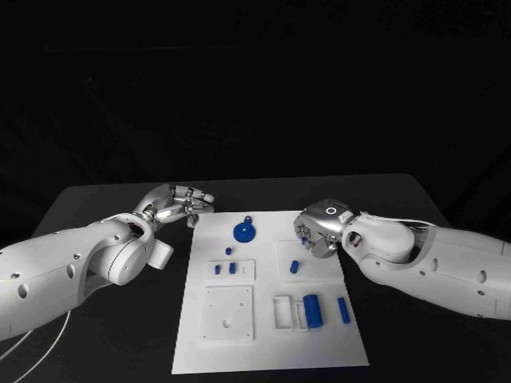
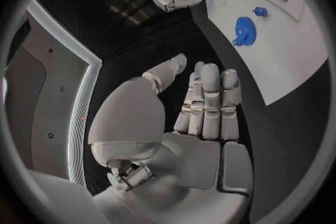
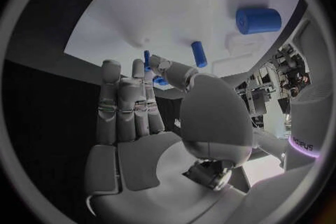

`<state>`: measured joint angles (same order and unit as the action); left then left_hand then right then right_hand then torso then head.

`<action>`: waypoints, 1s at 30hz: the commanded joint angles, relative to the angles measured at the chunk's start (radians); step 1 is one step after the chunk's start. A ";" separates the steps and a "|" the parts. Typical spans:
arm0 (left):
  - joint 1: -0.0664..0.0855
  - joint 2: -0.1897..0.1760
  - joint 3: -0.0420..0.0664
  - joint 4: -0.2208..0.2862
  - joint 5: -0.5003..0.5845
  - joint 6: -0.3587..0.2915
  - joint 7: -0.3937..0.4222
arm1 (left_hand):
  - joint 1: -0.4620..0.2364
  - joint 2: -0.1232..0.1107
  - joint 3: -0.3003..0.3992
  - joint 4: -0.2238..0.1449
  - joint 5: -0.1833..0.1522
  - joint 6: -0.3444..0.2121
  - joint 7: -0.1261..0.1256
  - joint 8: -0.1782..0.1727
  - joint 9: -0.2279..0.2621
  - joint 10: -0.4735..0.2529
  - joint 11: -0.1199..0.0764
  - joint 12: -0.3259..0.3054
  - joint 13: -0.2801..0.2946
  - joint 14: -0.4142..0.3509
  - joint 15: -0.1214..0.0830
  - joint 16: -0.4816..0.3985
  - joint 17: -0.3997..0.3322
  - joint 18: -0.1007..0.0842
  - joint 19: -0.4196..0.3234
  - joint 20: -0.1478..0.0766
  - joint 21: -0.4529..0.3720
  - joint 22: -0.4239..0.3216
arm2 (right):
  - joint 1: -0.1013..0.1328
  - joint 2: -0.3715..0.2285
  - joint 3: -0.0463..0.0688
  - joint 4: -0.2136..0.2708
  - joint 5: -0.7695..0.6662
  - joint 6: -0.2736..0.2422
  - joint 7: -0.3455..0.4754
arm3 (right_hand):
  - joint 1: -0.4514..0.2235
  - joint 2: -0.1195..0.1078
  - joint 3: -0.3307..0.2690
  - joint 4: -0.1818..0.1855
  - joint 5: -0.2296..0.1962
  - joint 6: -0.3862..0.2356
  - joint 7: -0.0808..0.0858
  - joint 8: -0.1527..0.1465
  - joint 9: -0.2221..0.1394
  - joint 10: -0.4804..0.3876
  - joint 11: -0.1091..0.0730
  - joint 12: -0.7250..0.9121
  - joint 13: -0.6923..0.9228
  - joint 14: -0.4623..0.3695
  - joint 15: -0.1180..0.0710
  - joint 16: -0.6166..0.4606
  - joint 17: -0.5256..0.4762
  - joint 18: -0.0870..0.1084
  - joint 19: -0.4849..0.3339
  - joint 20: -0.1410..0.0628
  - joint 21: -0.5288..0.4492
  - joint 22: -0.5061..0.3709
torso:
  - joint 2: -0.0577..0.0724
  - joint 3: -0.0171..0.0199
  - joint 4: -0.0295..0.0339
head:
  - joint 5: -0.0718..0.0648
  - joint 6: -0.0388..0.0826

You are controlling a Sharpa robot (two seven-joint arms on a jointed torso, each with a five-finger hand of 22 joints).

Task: Assemble the parts on the task board

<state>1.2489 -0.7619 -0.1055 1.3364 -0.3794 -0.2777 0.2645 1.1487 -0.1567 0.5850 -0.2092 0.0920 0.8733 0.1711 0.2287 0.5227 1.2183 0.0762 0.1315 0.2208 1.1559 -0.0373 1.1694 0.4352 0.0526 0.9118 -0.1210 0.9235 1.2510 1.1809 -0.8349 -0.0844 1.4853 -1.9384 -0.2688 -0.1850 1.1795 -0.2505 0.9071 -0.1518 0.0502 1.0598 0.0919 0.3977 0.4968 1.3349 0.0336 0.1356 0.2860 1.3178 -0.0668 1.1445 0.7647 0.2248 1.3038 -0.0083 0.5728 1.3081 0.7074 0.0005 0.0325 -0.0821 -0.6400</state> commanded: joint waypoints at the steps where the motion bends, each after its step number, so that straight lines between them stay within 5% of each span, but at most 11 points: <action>1: 0.001 0.003 0.001 -0.003 0.012 0.007 0.009 | -0.002 0.001 -0.003 -0.001 0.002 -0.008 0.002 -0.002 -0.002 -0.007 -0.001 0.001 -0.001 0.009 0.000 -0.004 0.002 0.044 0.003 -0.014 -0.004 0.000 | -0.001 -0.004 0.007 0.010 -0.006 -0.015 0.013 | 0.007 -0.002 0.006 0.002 0.005 0.005 0.000 0.003 0.000 0.007 -0.003 0.001 0.003 -0.004 -0.014 0.006 -0.002 0.037 0.008 -0.001 0.004 0.019 | 0.000 0.0003 0.0006 | 0.001 0.000; 11: 0.001 0.005 0.001 -0.011 0.017 0.005 0.011 | -0.002 0.001 -0.004 -0.001 0.002 -0.009 0.002 -0.002 -0.002 -0.007 -0.001 0.001 -0.001 0.009 0.000 -0.005 0.002 0.045 0.004 -0.014 -0.004 0.000 | 0.007 -0.044 0.039 0.098 0.044 -0.027 0.024 | 0.007 -0.005 0.009 0.006 0.005 0.006 0.000 0.002 0.002 0.006 -0.003 0.001 0.010 -0.004 -0.015 0.007 -0.003 0.037 0.008 -0.002 0.005 0.019 | 0.000 -0.0008 -0.0004 | 0.007 0.000; 20: 0.001 0.027 0.001 -0.045 0.027 0.000 0.015 | -0.002 0.001 -0.004 -0.001 0.003 -0.009 0.002 -0.001 -0.002 -0.007 -0.001 0.001 -0.001 0.009 0.000 -0.005 0.002 0.045 0.004 -0.014 -0.005 -0.001 | 0.006 0.007 0.040 0.141 0.052 -0.029 0.035 | 0.007 -0.005 0.010 0.007 0.006 0.005 0.000 0.001 0.003 0.006 -0.003 0.001 0.013 -0.004 -0.015 0.008 -0.004 0.037 0.008 -0.002 0.005 0.019 | -0.006 -0.0013 0.0009 | 0.047 0.003; 25: 0.001 0.035 0.001 -0.058 0.031 -0.005 0.019 | -0.002 0.002 -0.003 -0.001 0.003 -0.009 0.002 -0.001 -0.002 -0.007 -0.001 0.001 -0.001 0.009 0.000 -0.005 0.003 0.045 0.004 -0.014 -0.005 -0.001 | 0.002 0.054 0.032 0.157 0.037 -0.018 0.037 | 0.007 -0.004 0.010 0.007 0.007 0.005 0.000 0.001 0.004 0.005 -0.003 0.001 0.014 -0.005 -0.015 0.008 -0.005 0.037 0.008 -0.003 0.005 0.019 | -0.011 -0.0025 0.0013 | 0.091 -0.003; 30: 0.001 0.052 0.001 -0.078 0.037 -0.008 0.020 | -0.002 0.002 -0.003 -0.001 0.003 -0.009 0.002 -0.001 -0.002 -0.007 -0.001 0.001 -0.001 0.009 0.000 -0.005 0.003 0.045 0.004 -0.014 -0.005 -0.001 | -0.012 0.103 0.004 0.148 0.021 -0.010 0.040 | 0.007 -0.001 0.009 0.007 0.008 0.004 0.001 0.000 0.005 0.003 -0.003 0.000 0.017 -0.005 -0.014 0.008 -0.006 0.037 0.007 -0.003 0.006 0.019 | -0.013 -0.0048 0.0005 | 0.126 -0.010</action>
<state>1.2487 -0.7160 -0.1056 1.2600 -0.3573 -0.2811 0.2683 1.1487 -0.1567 0.5850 -0.2092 0.0920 0.8689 0.1739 0.2287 0.5220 1.2191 0.0753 0.1315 0.2208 1.1559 -0.0373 1.1694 0.4368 0.0529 0.9138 -0.1196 0.9235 1.2511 1.1723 -0.7353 -0.0794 1.6359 -1.8944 -0.2915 -0.1582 1.1781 -0.2519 0.9137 -0.1448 0.0544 1.0581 0.0927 0.3966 0.4996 1.3346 0.0335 0.1353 0.3017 1.3199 -0.0706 1.1482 0.7607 0.2248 1.3077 -0.0089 0.5727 1.3078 0.6956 -0.0028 0.0333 0.0257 -0.6467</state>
